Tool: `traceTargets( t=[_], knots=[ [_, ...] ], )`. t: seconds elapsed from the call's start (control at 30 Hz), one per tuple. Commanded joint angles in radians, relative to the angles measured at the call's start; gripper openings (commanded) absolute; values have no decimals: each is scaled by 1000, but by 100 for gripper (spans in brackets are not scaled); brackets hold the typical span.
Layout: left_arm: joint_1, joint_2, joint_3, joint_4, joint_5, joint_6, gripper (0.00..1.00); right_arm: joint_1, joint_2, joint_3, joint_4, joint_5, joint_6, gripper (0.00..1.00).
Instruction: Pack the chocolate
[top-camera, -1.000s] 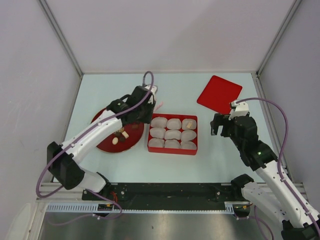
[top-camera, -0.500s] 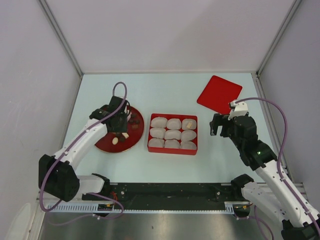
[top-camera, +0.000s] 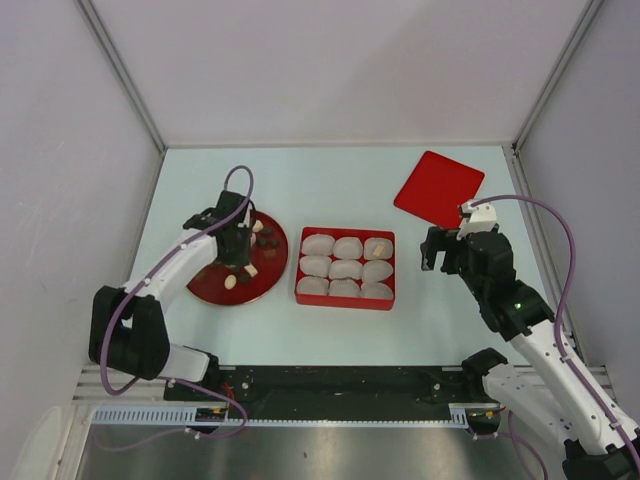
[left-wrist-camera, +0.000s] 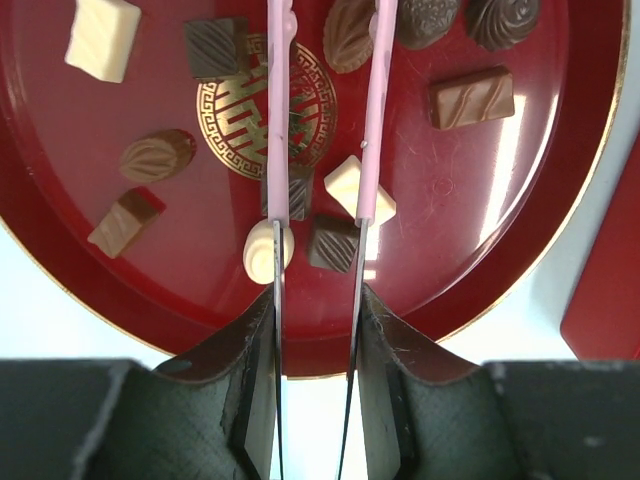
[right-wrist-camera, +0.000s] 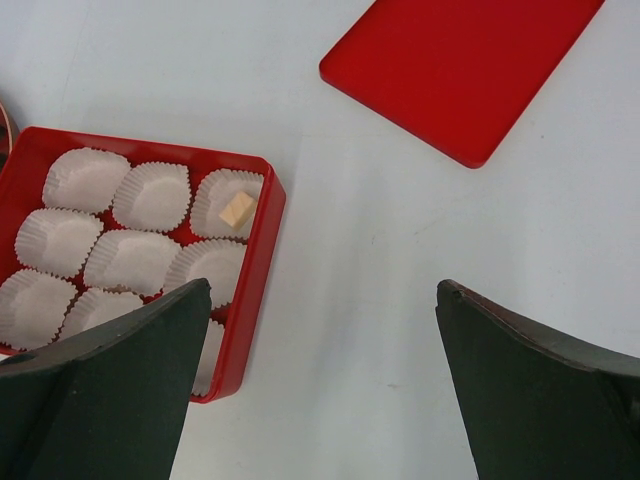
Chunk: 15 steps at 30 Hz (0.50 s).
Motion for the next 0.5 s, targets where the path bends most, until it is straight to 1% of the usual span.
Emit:
traceTargets(
  t=[0.0, 0.27, 0.47],
  knots=[
    [10, 21, 8, 39, 24, 30, 36, 0, -6, 5, 25, 28, -2, 100],
    [11, 70, 20, 24, 35, 46, 36, -4, -3, 5, 26, 28, -5, 100],
    [13, 68, 10, 25, 41, 47, 36, -5, -3, 5, 25, 26, -6, 100]
  ],
)
